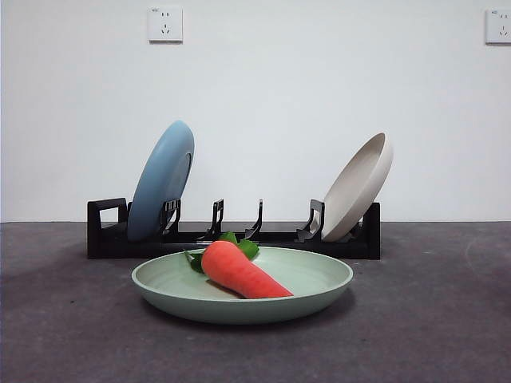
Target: Take the green plate from the plate rack,put the plate on the table,take the carrot from the table,put the carrot in the plate
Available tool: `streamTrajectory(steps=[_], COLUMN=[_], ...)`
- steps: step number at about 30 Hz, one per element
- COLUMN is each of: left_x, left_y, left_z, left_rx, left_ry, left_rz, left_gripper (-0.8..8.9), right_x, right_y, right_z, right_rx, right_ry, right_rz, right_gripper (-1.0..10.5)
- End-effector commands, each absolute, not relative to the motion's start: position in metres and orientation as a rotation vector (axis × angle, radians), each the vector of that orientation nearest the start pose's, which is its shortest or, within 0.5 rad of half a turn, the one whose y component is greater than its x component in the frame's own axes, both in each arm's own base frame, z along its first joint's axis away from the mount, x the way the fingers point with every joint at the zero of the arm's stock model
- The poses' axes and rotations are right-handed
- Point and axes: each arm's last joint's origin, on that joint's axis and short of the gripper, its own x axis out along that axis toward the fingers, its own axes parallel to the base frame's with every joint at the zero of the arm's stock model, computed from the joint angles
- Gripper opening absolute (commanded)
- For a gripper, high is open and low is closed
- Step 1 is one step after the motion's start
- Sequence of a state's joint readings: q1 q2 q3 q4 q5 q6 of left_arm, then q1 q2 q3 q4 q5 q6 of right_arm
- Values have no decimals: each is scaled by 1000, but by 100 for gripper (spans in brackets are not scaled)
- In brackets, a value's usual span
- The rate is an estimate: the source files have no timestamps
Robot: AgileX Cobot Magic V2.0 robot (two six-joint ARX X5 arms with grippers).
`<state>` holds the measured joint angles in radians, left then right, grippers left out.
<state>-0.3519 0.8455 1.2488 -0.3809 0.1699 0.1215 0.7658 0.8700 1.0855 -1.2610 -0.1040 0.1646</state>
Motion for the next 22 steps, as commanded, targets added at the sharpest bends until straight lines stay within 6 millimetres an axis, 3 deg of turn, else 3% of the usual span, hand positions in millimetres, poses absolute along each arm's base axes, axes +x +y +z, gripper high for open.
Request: streamTrajectory(steps=[1, 7, 14, 22], left_x=[128, 115, 103, 100], left_y=[-37, -15, -4, 1], left_z=[423, 340, 248, 179], left_rx=[131, 134, 98, 28], left_ry=[-84, -90, -45, 36], left_rz=[-417, -201, -90, -22], left_gripper=[-4, -3, -3, -3], right_x=[87, 87, 87, 87], right_y=[89, 88, 88, 88], right_z=[333, 333, 333, 333], right_rx=[-214, -214, -214, -213], right_ry=[1069, 1069, 1069, 1069], right_rz=[702, 702, 702, 702], right_gripper=[1, 1, 1, 1])
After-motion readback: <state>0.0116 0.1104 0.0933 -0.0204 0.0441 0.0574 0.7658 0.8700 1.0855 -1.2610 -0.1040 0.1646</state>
